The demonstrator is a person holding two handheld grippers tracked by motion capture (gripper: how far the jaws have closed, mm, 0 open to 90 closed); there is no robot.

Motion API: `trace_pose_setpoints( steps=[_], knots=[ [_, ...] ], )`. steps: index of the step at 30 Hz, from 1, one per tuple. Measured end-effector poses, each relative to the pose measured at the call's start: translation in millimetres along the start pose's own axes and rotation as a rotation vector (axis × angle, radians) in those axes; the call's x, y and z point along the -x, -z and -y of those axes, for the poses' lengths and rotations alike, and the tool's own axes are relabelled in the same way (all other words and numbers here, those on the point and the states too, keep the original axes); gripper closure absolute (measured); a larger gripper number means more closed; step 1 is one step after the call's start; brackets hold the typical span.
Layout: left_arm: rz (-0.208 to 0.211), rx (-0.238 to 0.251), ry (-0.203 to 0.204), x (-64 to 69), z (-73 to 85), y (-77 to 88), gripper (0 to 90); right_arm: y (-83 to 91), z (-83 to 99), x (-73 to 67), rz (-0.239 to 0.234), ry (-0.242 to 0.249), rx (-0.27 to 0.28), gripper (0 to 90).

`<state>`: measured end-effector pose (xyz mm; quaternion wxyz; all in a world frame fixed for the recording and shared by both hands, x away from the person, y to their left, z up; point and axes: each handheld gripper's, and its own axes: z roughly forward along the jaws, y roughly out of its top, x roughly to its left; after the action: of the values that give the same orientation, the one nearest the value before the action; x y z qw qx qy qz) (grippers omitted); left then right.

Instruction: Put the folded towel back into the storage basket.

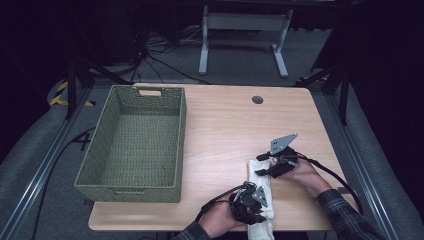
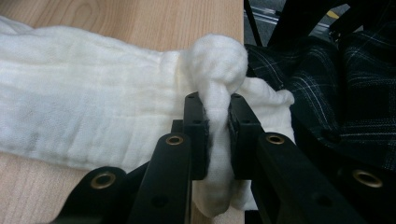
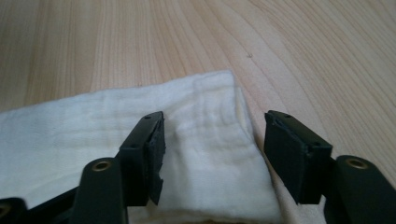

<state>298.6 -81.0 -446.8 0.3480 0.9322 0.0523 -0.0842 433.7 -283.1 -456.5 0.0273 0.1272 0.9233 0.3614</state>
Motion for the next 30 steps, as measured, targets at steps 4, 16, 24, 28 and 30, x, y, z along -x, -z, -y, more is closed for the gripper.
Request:
trace_pose_setpoints(
  steps=[4, 16, 24, 28, 30],
  knots=[
    [0.002, 0.007, 0.0, -0.9, -0.1, 0.5, 80.9, 0.8, -0.6, -2.4, -0.01, 0.02, -0.007, 51.4],
    [0.017, 0.023, 0.013, -3.9, 0.0, 3.8, 80.9, 1.9, -1.9, -6.5, -0.072, 0.017, -0.02, 78.8],
    [0.001, 0.063, -0.003, -13.3, -5.9, 18.7, 81.0, 6.7, -7.8, -7.9, -0.053, 0.018, -0.019, 80.7],
    [-0.009, 0.079, 0.003, -20.9, -8.7, 29.6, 80.9, 12.7, -11.3, -8.7, -0.045, 0.011, 0.003, 80.8],
    [-0.018, 0.085, 0.003, -24.0, -9.7, 34.4, 80.9, 16.2, -12.9, -7.5, -0.038, 0.007, 0.015, 80.8]
  ],
)
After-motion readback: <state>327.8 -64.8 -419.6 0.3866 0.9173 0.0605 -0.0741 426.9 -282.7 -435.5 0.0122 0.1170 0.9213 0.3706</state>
